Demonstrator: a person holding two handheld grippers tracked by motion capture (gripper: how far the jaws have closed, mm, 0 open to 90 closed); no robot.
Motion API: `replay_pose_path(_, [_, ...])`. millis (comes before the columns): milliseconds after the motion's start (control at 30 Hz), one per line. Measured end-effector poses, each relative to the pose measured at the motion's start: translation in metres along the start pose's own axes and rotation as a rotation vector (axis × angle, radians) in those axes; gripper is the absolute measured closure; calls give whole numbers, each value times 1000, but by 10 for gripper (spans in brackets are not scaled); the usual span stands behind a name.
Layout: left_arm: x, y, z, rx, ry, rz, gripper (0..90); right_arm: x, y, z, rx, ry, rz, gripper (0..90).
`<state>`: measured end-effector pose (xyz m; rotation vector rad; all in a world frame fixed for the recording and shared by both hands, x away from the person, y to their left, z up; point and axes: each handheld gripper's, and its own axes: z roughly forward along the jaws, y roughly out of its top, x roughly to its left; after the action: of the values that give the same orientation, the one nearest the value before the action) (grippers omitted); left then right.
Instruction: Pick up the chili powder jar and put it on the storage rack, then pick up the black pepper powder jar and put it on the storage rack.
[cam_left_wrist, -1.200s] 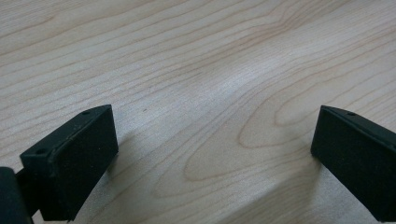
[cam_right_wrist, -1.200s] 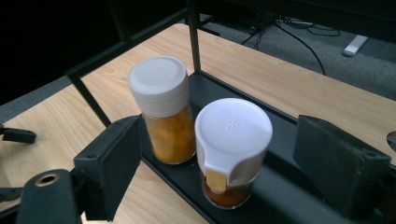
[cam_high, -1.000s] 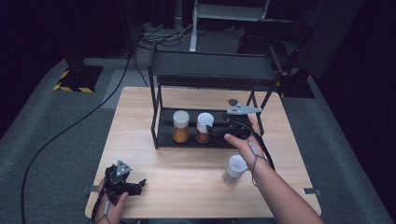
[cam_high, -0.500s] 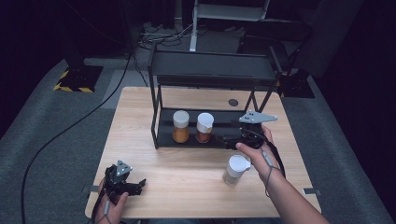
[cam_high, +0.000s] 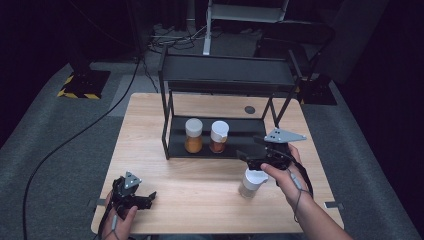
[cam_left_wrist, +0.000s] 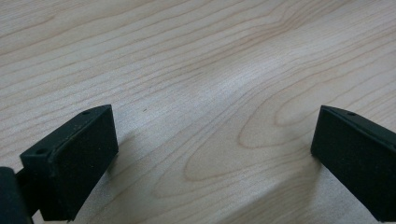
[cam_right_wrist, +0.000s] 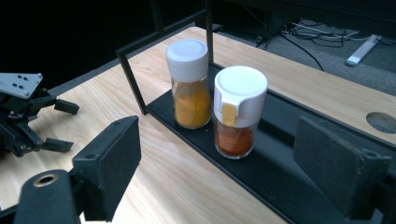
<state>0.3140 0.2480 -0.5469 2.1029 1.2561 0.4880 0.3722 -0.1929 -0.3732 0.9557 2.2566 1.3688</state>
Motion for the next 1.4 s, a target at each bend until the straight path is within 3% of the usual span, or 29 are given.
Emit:
replay_pose_path(767, [0,0,0,0,0,0,3,0,-33,-23,10,-4,2,141])
replay_pose_path(1400, [0,0,0,0,0,0,3,1,-63,-19,5,0,-3,97])
